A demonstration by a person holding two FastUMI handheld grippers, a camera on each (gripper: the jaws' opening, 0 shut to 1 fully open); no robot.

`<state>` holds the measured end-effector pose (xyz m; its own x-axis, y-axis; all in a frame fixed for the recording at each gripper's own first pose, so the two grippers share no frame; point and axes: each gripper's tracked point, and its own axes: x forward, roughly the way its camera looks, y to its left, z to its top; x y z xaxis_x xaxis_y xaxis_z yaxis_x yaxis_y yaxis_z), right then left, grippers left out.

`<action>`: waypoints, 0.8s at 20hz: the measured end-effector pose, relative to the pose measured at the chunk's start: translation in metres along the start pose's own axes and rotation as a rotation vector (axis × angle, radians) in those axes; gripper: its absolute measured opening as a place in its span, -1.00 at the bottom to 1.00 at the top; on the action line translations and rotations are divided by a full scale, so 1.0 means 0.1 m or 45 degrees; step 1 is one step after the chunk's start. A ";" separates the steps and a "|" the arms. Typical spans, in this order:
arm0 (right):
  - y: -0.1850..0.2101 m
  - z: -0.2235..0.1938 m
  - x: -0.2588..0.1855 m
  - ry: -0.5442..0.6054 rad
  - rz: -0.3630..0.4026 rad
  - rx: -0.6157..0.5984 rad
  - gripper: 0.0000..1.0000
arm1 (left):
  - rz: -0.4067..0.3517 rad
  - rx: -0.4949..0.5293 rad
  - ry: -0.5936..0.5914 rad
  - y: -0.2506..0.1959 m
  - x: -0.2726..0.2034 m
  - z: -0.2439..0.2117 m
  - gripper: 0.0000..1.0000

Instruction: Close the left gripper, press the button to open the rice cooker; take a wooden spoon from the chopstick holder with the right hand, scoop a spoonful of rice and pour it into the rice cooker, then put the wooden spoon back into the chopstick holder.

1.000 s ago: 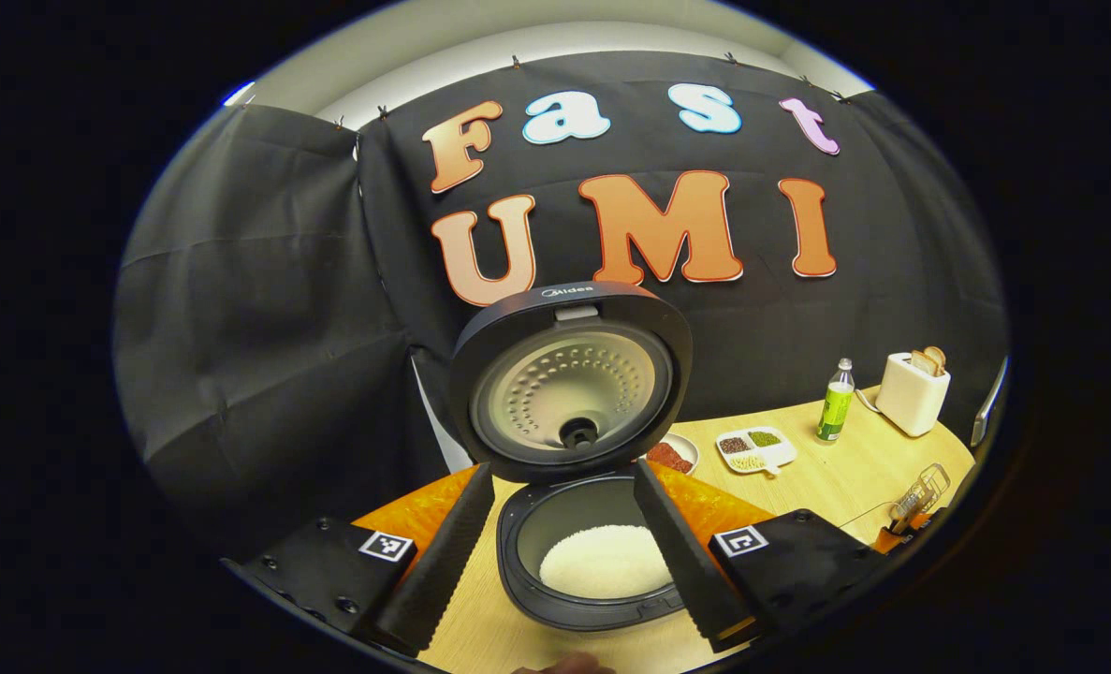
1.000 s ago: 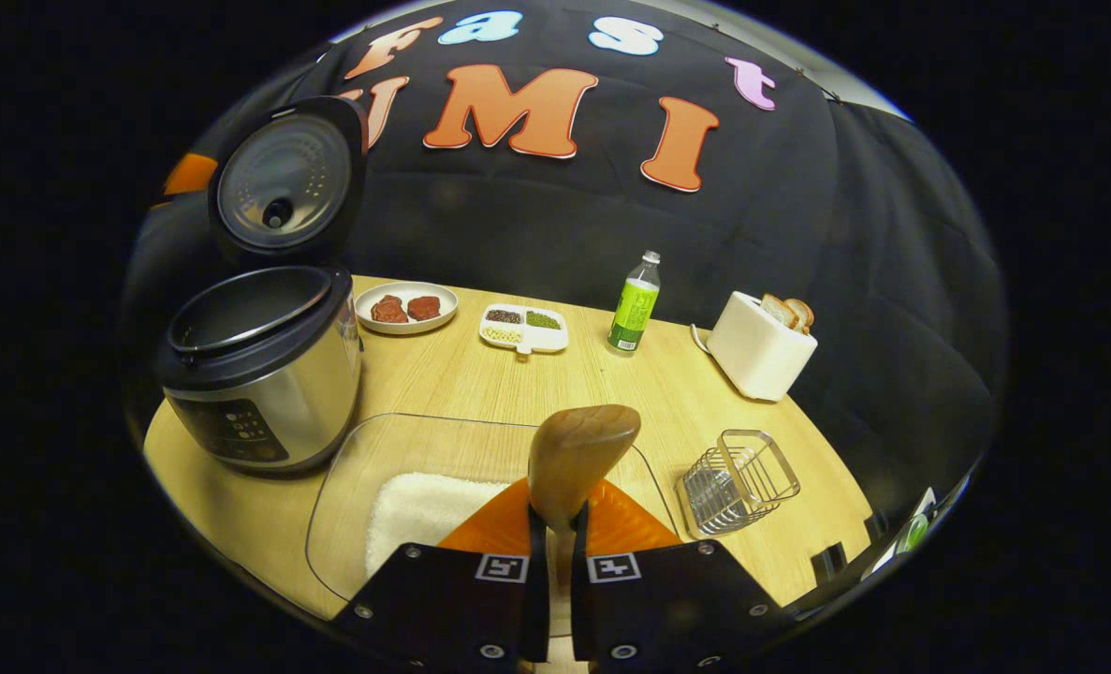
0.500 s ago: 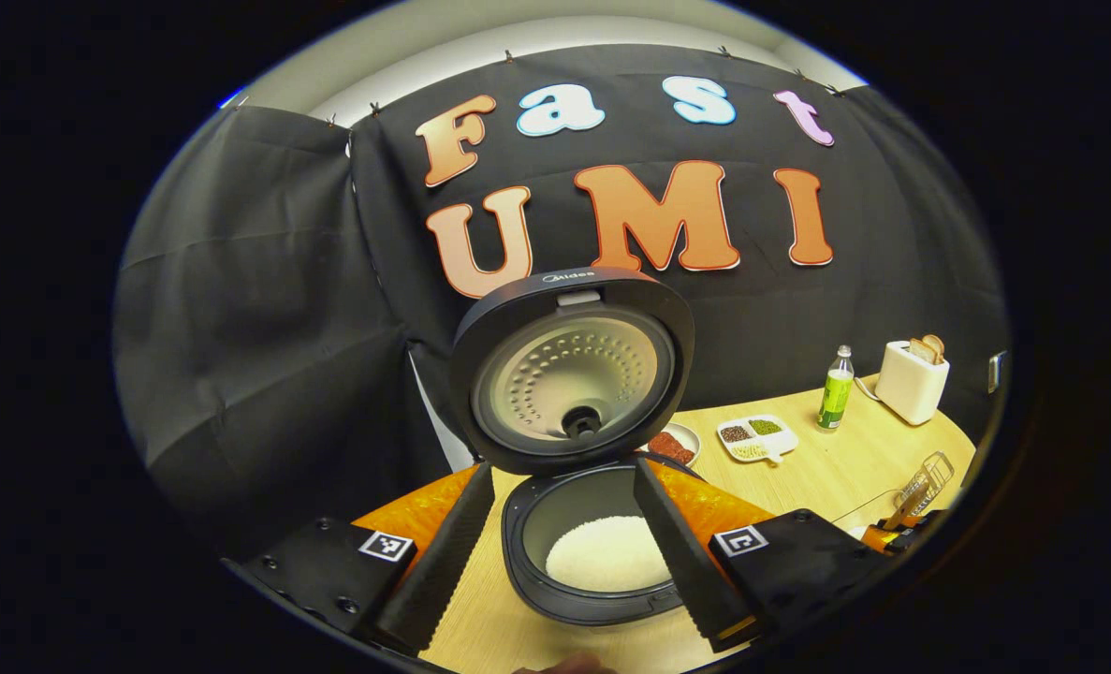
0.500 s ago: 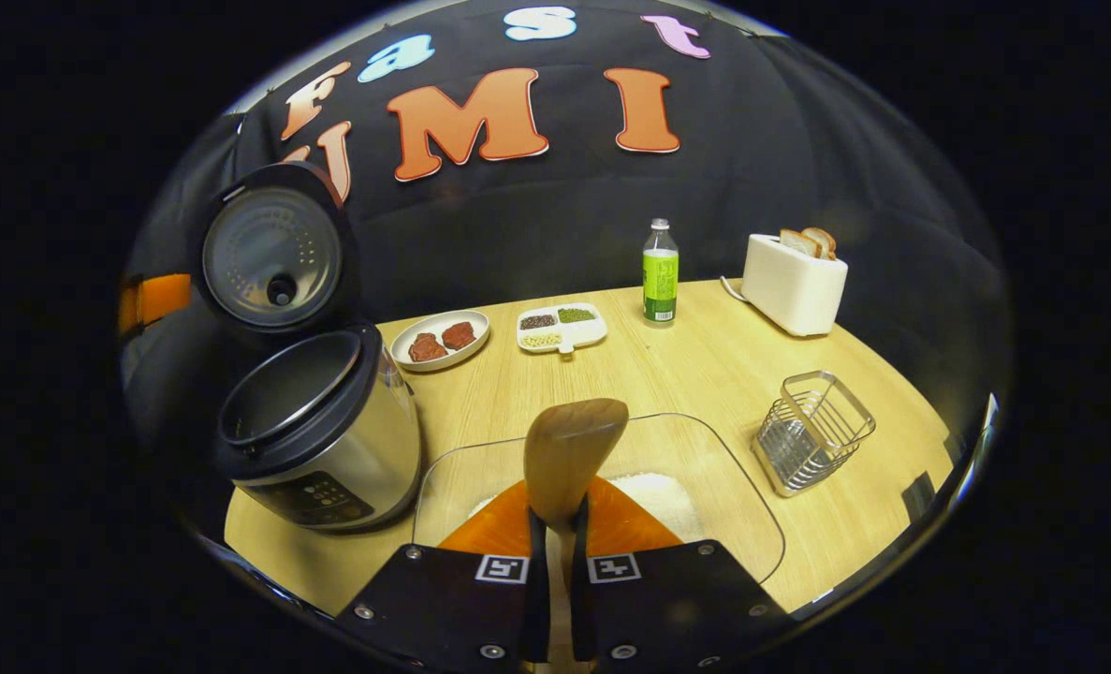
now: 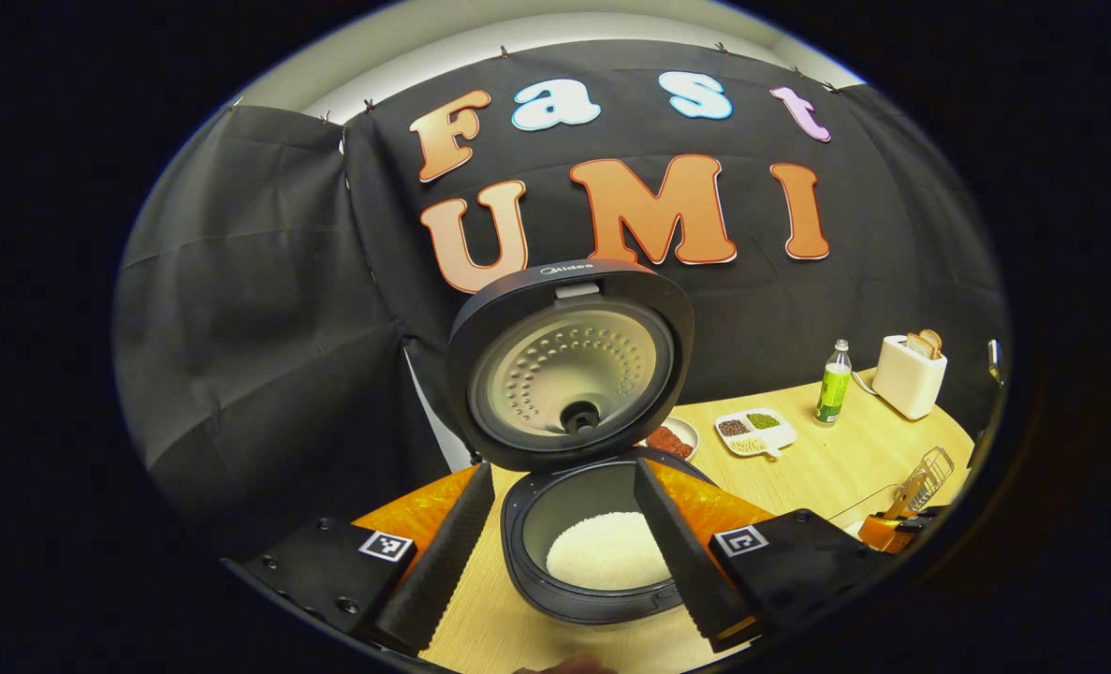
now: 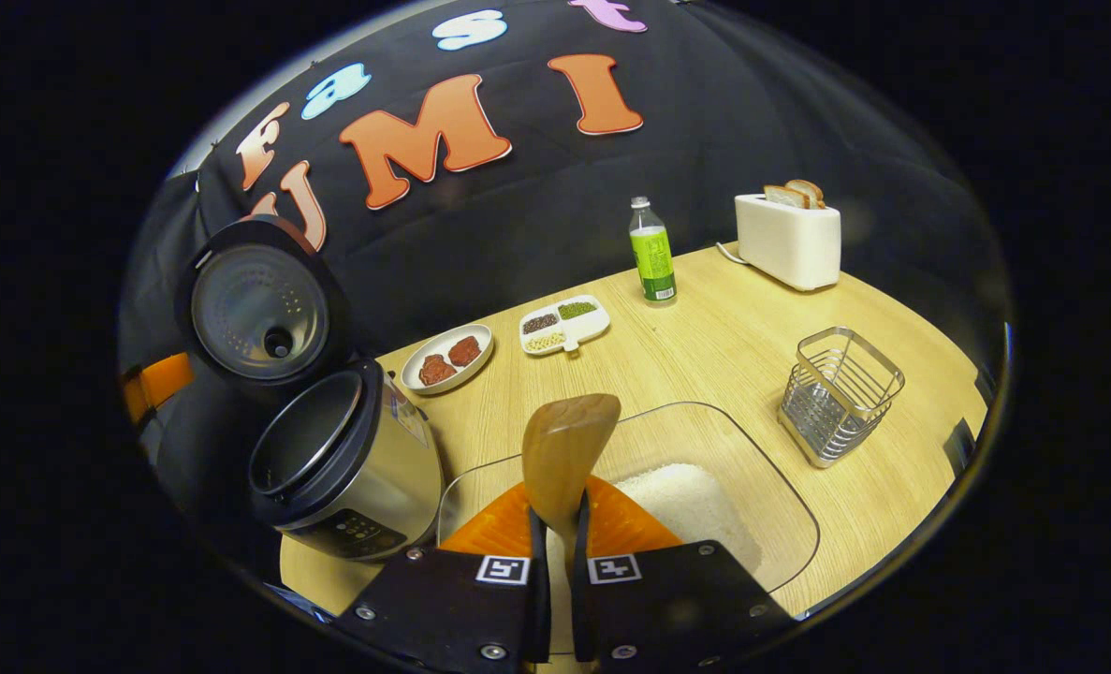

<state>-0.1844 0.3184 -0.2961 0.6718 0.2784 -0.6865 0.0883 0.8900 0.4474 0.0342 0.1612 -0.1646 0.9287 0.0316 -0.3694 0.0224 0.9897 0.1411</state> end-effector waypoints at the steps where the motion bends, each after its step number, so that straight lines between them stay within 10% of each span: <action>1: 0.01 0.00 0.01 0.008 0.008 0.012 -0.83 | -0.003 -0.002 0.001 -0.01 0.01 -0.01 1.00; 16: 0.30 -0.08 0.04 0.186 0.250 0.381 -0.84 | -0.003 -0.004 0.005 0.00 0.02 -0.03 1.00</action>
<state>-0.1849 0.3491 -0.2894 0.5873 0.5008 -0.6358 0.1935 0.6759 0.7111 0.0350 0.1612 -0.1679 0.9271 0.0302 -0.3736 0.0230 0.9903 0.1371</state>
